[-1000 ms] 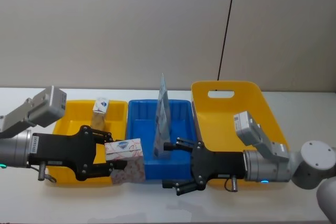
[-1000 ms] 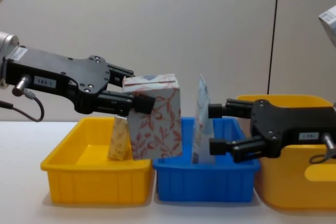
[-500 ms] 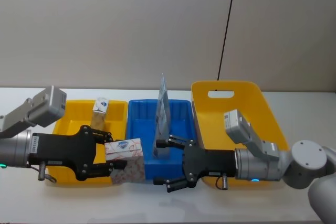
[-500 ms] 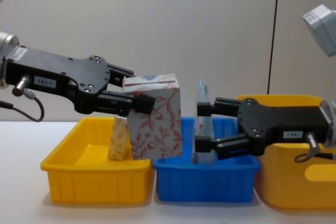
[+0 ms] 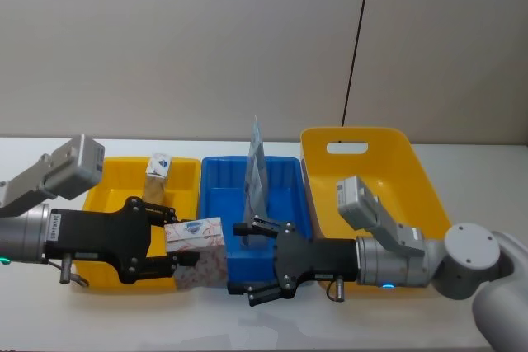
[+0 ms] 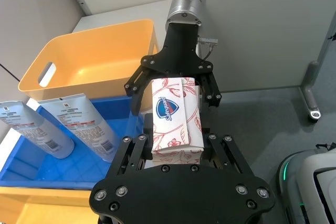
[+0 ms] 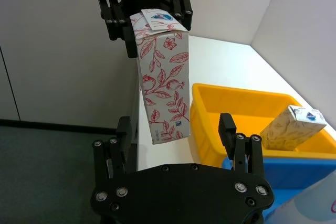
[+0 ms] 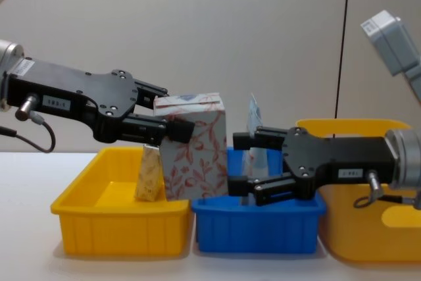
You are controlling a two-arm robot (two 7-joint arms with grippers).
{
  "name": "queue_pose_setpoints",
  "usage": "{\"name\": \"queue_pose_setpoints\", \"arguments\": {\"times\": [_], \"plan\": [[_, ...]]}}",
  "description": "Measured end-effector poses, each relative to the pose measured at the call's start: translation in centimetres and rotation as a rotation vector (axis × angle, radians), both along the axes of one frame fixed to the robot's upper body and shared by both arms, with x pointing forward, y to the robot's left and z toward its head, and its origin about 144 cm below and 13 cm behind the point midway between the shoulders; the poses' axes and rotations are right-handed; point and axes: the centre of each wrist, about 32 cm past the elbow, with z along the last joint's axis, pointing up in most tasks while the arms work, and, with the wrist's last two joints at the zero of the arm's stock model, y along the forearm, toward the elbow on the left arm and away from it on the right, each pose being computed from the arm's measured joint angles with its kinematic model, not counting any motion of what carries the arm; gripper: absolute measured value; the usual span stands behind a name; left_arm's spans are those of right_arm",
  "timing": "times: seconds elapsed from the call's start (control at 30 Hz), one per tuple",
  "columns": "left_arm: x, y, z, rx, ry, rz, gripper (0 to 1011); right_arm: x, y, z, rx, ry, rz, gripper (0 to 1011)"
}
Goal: Bimanual collaborative sorting of washing and personal care products
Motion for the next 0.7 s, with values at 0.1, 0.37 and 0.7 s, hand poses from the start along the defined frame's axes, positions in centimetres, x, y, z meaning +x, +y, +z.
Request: {"name": "queue_pose_setpoints", "arguments": {"times": [0.1,0.37,0.7], "plan": [[0.0,0.0,0.0,0.000,0.000,0.000,416,0.1,0.3,-0.1,0.000,-0.001,0.001,1000],[0.0,0.0,0.0,0.000,0.000,0.000,416,0.2,1.1,-0.1,-0.001,-0.011,0.001,1000],[0.0,0.0,0.0,0.000,0.000,0.000,416,0.2,2.0,-0.2,-0.006,-0.020,0.012,1000]]}}
